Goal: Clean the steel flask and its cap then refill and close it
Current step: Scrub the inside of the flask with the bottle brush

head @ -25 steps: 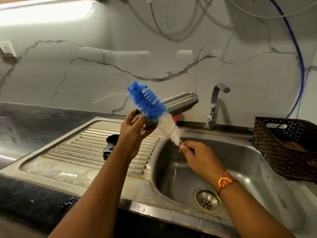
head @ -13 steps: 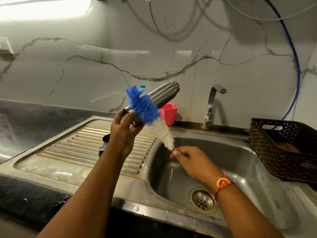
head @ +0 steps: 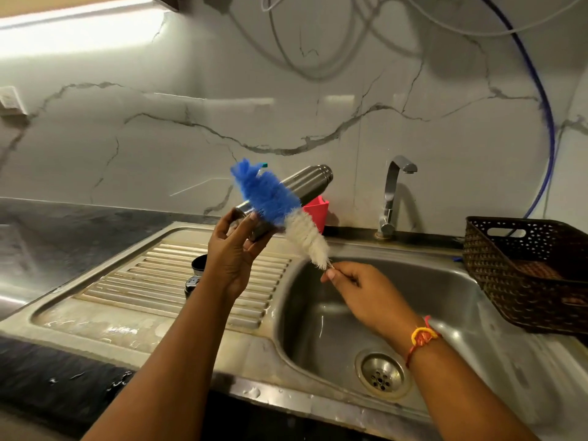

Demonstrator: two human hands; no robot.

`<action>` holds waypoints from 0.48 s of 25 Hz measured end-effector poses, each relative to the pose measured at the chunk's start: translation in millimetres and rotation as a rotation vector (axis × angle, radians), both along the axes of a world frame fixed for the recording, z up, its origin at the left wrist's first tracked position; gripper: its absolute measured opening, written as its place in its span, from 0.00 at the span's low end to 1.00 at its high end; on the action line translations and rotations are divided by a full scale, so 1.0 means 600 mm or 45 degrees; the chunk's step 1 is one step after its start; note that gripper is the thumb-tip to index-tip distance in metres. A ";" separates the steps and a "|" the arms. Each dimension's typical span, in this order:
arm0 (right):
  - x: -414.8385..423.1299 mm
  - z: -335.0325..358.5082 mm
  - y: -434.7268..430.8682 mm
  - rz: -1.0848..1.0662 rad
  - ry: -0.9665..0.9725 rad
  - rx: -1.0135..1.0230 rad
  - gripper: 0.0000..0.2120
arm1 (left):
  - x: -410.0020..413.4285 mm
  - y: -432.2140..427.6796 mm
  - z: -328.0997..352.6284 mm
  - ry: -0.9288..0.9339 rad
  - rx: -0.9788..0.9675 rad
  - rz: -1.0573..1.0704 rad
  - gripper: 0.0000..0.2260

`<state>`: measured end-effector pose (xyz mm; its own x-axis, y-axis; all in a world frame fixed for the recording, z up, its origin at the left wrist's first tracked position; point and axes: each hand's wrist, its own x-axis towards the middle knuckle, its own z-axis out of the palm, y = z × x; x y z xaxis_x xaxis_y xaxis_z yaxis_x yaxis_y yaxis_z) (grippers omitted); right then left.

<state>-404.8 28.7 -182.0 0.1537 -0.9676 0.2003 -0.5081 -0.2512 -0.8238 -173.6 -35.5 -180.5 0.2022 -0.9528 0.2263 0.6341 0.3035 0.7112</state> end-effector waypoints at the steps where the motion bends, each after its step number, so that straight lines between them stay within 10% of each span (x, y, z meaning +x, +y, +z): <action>1: -0.002 0.000 0.000 -0.029 -0.047 -0.036 0.10 | 0.000 0.000 0.002 0.028 0.008 0.006 0.25; 12: 0.005 0.001 0.008 0.125 0.057 0.079 0.12 | -0.011 0.008 0.006 -0.137 -0.037 -0.086 0.25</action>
<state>-401.7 33.5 -181.4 0.2554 -0.9579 0.1311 -0.5200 -0.2504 -0.8166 -180.4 -30.9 -176.9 0.1105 -0.9562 0.2712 0.5746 0.2841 0.7676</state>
